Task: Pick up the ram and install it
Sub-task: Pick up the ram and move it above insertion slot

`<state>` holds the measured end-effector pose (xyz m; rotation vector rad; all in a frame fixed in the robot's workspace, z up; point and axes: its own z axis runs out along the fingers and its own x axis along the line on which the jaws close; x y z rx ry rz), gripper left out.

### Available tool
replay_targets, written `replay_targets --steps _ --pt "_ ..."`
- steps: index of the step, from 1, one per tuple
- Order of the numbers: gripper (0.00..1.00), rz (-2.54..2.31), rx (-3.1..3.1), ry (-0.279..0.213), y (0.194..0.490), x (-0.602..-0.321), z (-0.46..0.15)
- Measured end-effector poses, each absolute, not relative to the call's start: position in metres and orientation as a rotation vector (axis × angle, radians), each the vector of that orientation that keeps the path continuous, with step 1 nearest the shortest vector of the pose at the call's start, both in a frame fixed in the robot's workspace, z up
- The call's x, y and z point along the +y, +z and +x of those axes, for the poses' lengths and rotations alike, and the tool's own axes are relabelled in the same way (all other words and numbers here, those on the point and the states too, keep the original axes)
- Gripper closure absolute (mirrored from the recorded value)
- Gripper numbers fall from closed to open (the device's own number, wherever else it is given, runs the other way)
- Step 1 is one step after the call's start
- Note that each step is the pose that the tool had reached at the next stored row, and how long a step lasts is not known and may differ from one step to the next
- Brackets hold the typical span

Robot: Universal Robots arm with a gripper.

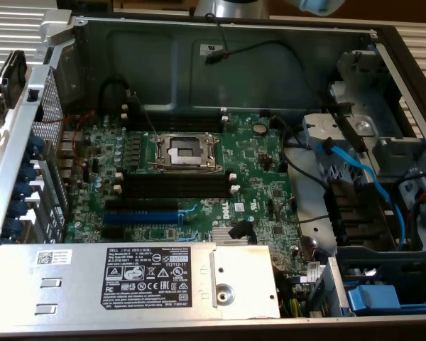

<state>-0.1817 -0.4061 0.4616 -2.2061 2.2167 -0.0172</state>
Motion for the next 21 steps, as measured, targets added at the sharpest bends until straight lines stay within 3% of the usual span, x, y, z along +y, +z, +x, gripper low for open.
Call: replay_targets --steps 21 --pt "0.88 -2.209 2.209 -0.022 0.440 -0.407 -0.119"
